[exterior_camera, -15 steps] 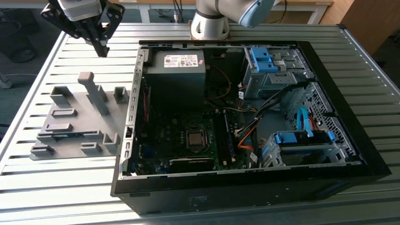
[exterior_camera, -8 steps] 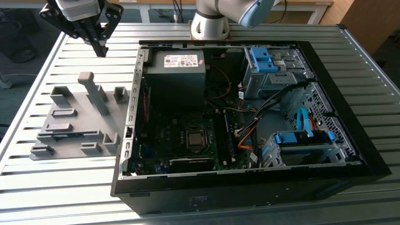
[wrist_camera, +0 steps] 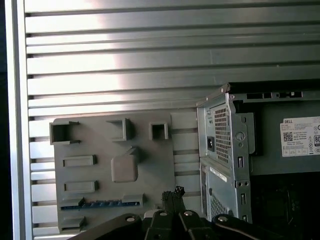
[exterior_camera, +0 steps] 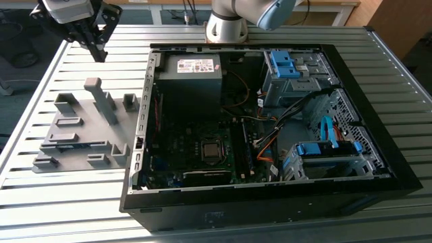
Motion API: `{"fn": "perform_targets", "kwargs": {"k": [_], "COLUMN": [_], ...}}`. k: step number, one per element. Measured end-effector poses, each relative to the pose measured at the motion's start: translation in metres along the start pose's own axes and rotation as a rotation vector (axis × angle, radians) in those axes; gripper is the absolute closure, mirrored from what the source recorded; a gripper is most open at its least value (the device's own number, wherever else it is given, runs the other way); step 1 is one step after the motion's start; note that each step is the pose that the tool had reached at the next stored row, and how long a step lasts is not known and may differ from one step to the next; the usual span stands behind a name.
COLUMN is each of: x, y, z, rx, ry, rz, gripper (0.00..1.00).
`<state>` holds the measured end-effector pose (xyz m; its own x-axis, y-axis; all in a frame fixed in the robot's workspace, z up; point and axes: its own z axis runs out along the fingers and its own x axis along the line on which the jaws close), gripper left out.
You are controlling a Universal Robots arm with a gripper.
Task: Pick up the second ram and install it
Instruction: 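Reach for the second ram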
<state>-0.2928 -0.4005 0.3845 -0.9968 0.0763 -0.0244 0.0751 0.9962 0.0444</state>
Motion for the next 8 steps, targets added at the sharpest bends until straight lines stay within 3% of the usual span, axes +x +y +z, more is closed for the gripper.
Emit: {"fn": "perform_targets", "kwargs": {"k": [8], "x": [0.0039], "y": [-0.0009], "z": [-0.0001], "rx": [0.0], "ry": [0.0], "rz": [0.0], "gripper": [0.89]}}
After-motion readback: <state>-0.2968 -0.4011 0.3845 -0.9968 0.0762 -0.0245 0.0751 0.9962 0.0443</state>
